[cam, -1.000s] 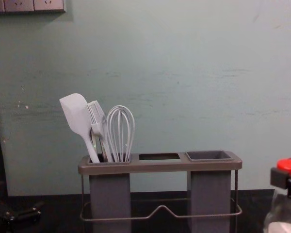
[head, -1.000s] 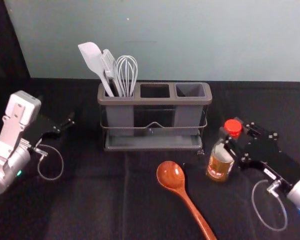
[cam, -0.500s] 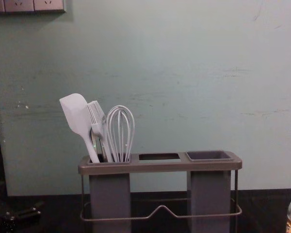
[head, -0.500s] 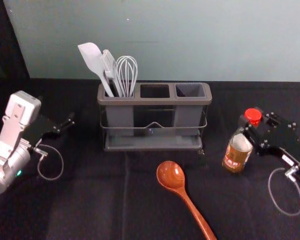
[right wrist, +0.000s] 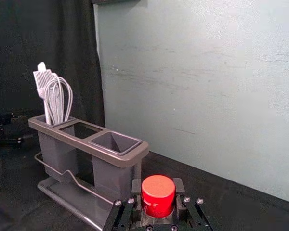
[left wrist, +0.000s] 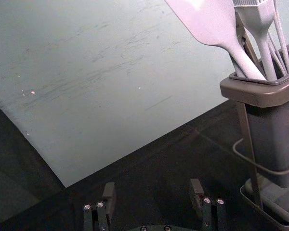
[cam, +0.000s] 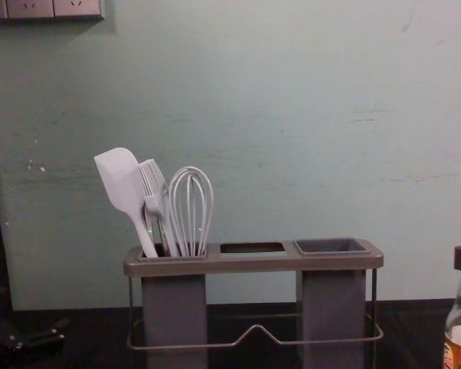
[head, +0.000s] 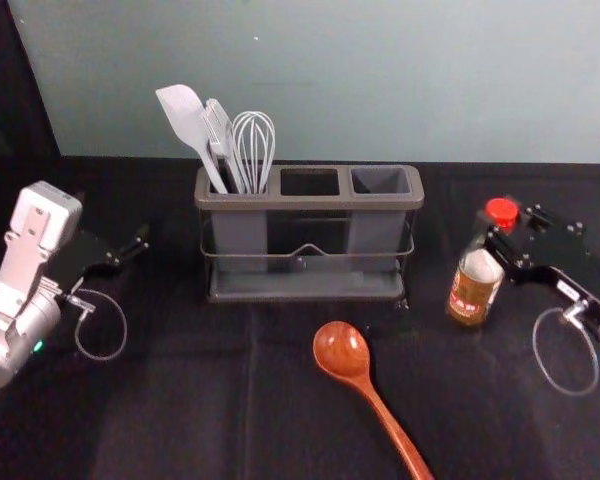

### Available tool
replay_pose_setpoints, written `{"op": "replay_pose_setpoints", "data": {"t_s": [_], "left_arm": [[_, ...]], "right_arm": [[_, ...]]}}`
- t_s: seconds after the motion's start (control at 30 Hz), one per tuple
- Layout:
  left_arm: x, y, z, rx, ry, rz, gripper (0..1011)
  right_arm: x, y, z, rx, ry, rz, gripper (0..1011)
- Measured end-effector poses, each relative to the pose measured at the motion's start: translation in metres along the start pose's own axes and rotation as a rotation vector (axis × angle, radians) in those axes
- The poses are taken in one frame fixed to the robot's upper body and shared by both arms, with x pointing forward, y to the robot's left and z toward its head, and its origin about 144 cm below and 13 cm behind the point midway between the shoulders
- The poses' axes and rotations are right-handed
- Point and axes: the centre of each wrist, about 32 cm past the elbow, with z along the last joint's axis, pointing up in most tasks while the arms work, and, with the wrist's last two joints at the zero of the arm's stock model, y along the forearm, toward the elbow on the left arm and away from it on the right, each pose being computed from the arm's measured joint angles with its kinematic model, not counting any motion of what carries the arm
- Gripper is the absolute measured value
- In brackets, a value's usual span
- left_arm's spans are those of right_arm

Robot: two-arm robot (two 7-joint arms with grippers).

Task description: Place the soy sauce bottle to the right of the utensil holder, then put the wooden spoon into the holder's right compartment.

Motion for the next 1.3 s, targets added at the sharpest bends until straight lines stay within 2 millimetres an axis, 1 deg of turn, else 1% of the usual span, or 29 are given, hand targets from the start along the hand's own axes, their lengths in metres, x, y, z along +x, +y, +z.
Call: {"op": "replay_pose_setpoints", "data": {"t_s": [0.2, 0.27, 0.3, 0.6, 0.93, 1.3], "left_arm": [[0.000, 0.000, 0.000, 0.000, 0.000, 0.000, 1005], [0.000, 0.000, 0.000, 0.000, 0.000, 0.000, 1005], [0.000, 0.000, 0.000, 0.000, 0.000, 0.000, 1005], [0.000, 0.000, 0.000, 0.000, 0.000, 0.000, 1005], [0.000, 0.000, 0.000, 0.000, 0.000, 0.000, 1005], [0.000, 0.000, 0.000, 0.000, 0.000, 0.000, 1005]], "right_arm": [[0.007, 0.016, -0.002, 0.004, 0.000, 0.010, 390], [0.008, 0.017, -0.002, 0.006, -0.001, 0.010, 392], [0.010, 0.023, -0.003, 0.010, 0.000, 0.014, 390], [0.012, 0.041, -0.005, 0.020, 0.008, 0.023, 392], [0.013, 0.053, -0.010, 0.021, 0.016, 0.025, 392], [0.013, 0.058, -0.012, 0.028, 0.017, 0.025, 392]]}}
